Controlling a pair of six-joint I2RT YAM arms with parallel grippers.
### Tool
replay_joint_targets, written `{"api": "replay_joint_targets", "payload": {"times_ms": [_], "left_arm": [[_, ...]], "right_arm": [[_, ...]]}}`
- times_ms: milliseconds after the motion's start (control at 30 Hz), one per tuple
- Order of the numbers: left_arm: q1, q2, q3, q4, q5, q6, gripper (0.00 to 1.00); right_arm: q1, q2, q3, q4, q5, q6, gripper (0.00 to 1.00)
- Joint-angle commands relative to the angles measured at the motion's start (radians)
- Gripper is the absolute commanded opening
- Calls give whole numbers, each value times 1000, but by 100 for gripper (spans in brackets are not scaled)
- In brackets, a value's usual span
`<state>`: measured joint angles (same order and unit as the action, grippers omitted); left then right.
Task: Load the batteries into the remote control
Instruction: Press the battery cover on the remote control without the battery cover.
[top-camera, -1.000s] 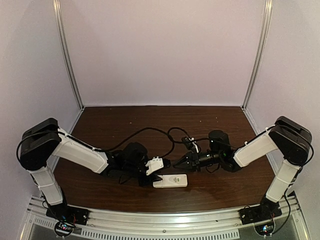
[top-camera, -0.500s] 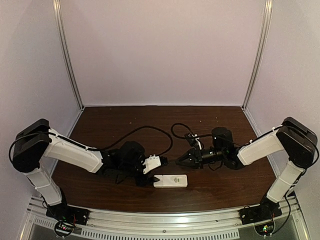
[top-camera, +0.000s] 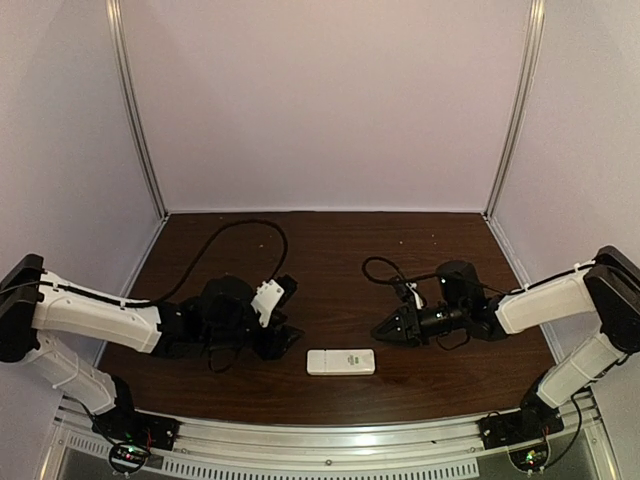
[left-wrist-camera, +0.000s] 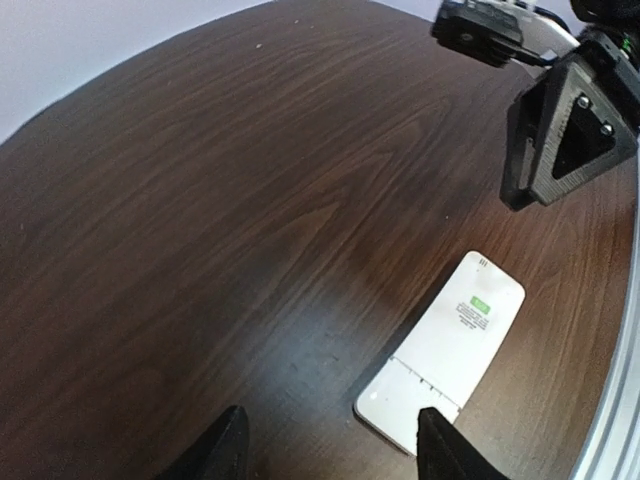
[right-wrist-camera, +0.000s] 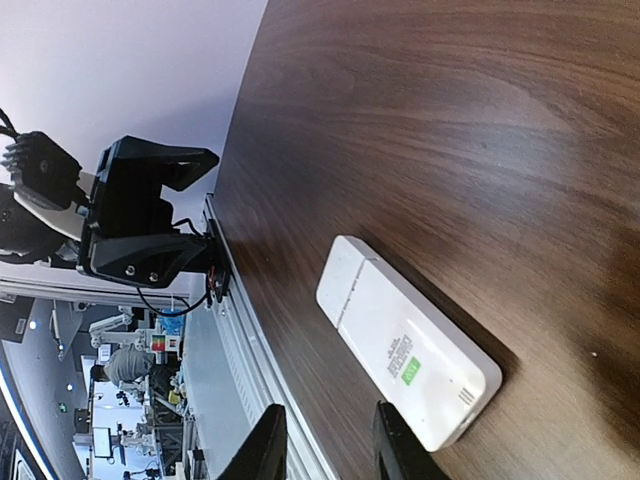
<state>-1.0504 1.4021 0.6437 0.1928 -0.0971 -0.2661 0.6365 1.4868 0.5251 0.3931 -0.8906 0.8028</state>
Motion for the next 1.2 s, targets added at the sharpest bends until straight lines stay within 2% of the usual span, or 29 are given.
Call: {"api": "replay_joint_targets", "payload": {"times_ms": [0,233,400,633,1167], "left_arm": [[-31,1,-60,43,-70,-301,58],[-81,153,3,18,-63,-388,51],[-81,183,1,44,-58,-435,47],[-86,232,25,65,-31,-429,46],[-98,309,53,91,10,-420,38]], "right_arm": [[-8,-1,-51,-28,48,-35,31],[17,40,-76,32,51,-25,30],[36,71,-83,40,59,-25,30],[43,77,-80,-25,101,-67,30],[68,130,-82,21,97,-53,30]]}}
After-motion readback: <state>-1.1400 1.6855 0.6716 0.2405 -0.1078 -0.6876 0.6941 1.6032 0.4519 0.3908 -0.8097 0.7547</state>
